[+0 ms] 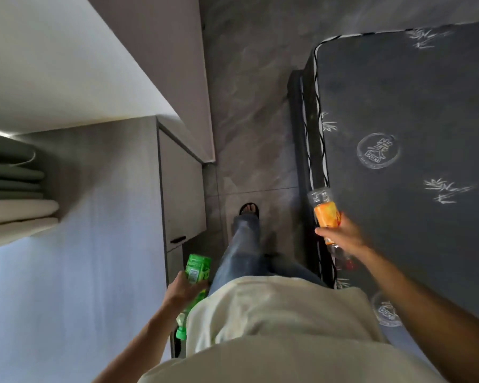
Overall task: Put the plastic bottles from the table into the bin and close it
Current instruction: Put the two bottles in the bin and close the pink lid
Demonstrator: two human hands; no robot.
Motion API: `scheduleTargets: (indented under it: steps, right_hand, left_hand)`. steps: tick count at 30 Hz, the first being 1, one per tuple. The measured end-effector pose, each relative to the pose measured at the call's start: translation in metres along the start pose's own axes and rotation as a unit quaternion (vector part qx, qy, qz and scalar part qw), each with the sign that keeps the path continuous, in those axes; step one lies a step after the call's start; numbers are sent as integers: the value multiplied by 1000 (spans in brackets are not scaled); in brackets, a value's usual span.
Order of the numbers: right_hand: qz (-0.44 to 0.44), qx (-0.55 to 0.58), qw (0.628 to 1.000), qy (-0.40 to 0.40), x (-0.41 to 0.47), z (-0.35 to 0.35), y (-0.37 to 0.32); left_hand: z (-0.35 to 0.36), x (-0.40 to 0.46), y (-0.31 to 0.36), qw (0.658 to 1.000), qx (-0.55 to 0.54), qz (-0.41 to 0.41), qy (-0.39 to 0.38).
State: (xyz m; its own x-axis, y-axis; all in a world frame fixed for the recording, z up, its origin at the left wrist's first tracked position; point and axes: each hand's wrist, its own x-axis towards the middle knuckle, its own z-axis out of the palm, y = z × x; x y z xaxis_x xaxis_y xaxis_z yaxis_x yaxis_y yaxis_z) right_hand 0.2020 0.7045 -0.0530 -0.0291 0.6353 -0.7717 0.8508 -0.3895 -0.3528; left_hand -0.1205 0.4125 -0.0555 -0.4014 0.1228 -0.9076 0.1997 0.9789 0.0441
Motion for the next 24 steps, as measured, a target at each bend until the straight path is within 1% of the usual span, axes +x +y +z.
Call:
scheduleTargets:
  steps: [4,7,10,13,15,17,19,21,23,24]
  right_hand:
    - [51,38,998,-19,18,-20,-15]
    - [79,37,996,-17,27,-36,-19]
    - [87,44,995,6,39,-53,-24]
    - [90,40,995,-16,62,-73,-28]
    - [98,31,994,-21,82,-91,-40]
    - [112,29,993,-16,110,-113,-57]
    - [117,9,993,-32,141,-134,-77]
    - [104,-20,994,-40,170,-154,-108]
    - [86,-20,995,-34,203,-174,-146]
    - [64,-18,997,-31,221,-185,-167]
  left_hand:
    - [-50,30,99,999,1,41,15]
    - [-84,49,175,996,-10,89,19]
    - [-116,66,256,992,-14,124,23]
    - [-141,81,331,987,-28,157,37]
    - [-156,91,370,985,-33,164,36]
    - [-169,98,401,985,-39,164,38]
    - [-180,103,422,986,-37,155,47]
    - [-187,108,435,989,-27,135,61]
    - [-195,116,443,992,-21,111,64]
    - [-198,120,445,993,-20,95,60]
